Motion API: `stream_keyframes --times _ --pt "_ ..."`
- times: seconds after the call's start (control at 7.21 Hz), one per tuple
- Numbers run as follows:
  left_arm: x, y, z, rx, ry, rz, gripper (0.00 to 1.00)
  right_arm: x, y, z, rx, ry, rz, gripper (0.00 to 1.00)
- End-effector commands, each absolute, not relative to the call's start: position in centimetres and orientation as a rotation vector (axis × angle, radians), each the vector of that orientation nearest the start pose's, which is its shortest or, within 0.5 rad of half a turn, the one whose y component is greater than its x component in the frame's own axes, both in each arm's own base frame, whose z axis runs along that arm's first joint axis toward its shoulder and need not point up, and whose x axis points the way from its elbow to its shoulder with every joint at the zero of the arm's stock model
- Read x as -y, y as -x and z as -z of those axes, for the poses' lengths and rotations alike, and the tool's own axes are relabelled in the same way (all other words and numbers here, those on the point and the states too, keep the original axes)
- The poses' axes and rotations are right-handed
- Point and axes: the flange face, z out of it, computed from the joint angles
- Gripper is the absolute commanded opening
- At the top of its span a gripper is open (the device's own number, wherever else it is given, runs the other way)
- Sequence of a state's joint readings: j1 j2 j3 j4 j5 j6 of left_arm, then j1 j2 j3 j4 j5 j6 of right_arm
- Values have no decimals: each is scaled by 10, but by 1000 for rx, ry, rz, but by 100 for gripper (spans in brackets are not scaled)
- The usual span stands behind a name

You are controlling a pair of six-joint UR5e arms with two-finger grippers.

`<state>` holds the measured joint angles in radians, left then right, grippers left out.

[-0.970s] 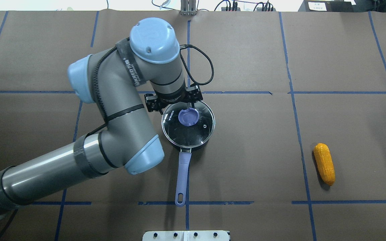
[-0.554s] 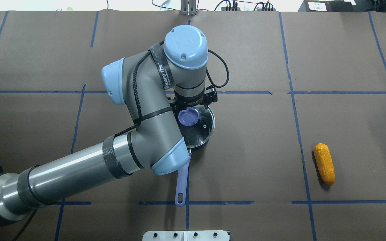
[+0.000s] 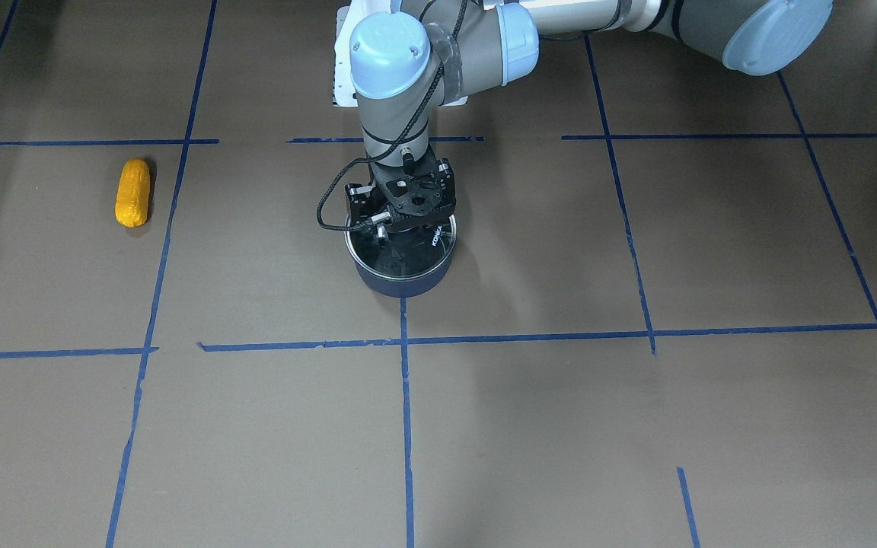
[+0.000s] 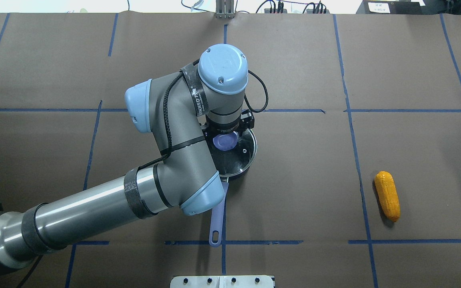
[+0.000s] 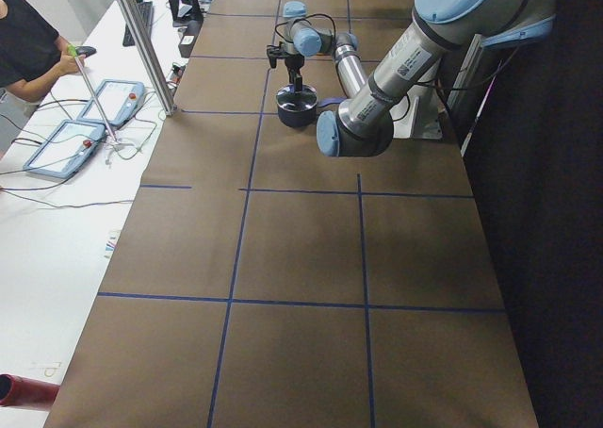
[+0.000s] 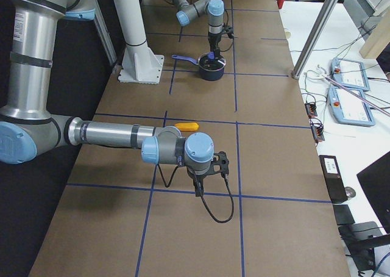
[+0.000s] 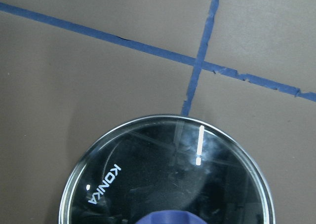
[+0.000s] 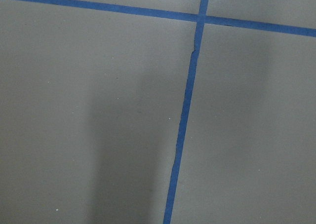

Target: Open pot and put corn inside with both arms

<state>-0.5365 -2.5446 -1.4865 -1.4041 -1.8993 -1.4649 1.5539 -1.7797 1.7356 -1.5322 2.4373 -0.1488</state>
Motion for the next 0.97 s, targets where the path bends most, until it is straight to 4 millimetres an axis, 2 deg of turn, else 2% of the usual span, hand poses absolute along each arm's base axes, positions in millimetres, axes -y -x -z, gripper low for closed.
stream_keyframes --times 0.0,0.14,0.28,0.42,0.55,0.69,0.83 --pt "457 -582 -104 -784 76 280 7 404 -51 -662 866 -50 152 100" --pt "456 -581 -105 -783 80 280 0 404 -50 -662 866 -49 153 100" --pt "452 -573 -91 -811 67 275 0 404 -50 -662 866 -49 153 100" --pt "448 -549 -74 -852 42 272 0 405 -50 -660 866 -52 155 100" --pt "457 -515 -68 -846 13 273 0 408 -49 -659 864 -54 157 100" --pt "444 -476 -107 -846 -36 196 0 409 -49 -658 864 -58 161 100" --pt "426 -440 -161 -827 -72 107 0 410 -47 -656 864 -60 167 100"
